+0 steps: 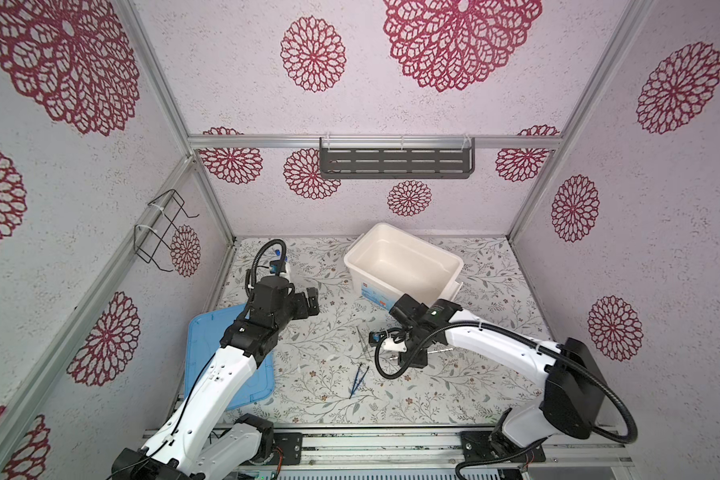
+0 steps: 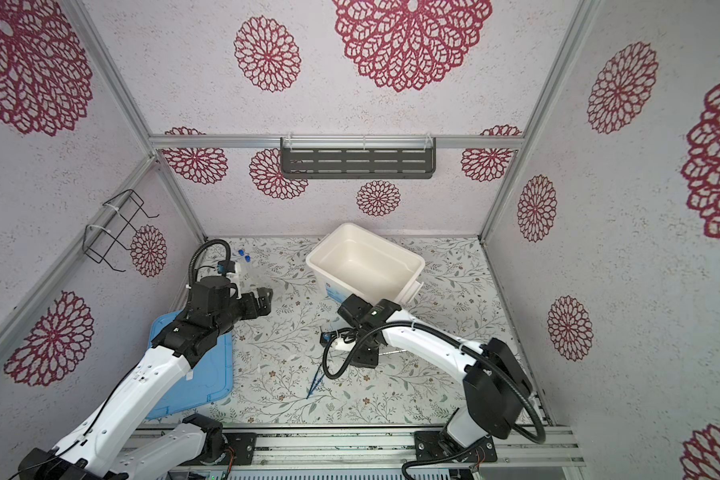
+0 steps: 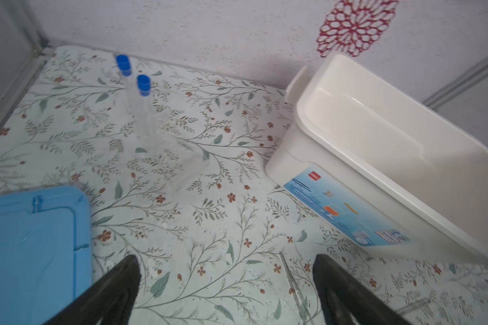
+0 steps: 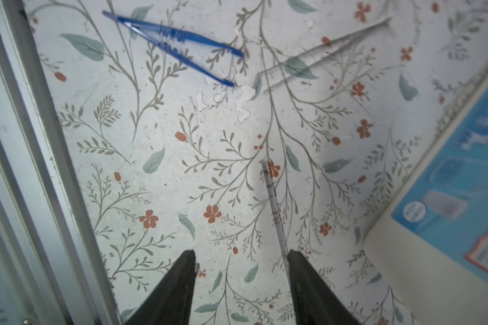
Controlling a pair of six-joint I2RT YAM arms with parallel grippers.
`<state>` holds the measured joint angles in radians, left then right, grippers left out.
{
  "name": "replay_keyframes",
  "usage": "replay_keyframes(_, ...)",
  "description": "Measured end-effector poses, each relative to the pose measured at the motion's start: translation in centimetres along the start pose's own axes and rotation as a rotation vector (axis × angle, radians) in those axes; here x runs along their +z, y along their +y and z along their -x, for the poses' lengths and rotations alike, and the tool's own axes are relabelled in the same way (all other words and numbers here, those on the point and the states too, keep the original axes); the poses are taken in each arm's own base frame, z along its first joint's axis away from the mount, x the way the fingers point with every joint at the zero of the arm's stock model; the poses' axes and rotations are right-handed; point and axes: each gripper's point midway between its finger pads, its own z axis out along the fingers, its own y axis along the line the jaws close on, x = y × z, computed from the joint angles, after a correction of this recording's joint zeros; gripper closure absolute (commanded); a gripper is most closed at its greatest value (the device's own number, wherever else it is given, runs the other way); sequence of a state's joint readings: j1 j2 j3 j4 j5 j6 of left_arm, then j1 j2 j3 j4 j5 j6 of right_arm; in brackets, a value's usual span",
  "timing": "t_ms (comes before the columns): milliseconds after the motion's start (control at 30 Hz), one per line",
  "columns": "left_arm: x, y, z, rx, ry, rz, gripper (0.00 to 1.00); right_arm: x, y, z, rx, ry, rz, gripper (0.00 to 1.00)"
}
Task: Organize the chemistry lab equipment
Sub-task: 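Lower the right gripper onto the glass rod lying beside the tub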
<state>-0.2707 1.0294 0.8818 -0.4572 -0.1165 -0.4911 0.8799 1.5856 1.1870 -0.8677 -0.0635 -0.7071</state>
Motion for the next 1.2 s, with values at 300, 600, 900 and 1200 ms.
replay_keyframes(300,-1.6,3.9,-0.8,-0.159,-0.014,0.101,0.01,3.7,-1.5,-1.0,-0.168,0.126,-0.013,0.40)
replay_keyframes(600,-1.9,5.4,-2.4,-0.193,0.016,0.161,0.01,6.1,-2.7,-0.8,-0.206,0.144,-0.046,0.51)
replay_keyframes(900,-1.9,5.7,-2.9,-0.217,0.030,0.172,0.01,7.8,-2.1,-0.8,-0.220,0.139,-0.002,0.72)
replay_keyframes(1200,-1.0,5.9,-5.4,-0.256,0.090,0.161,0.02,7.9,-1.7,-0.8,-0.213,0.131,0.017,0.92)
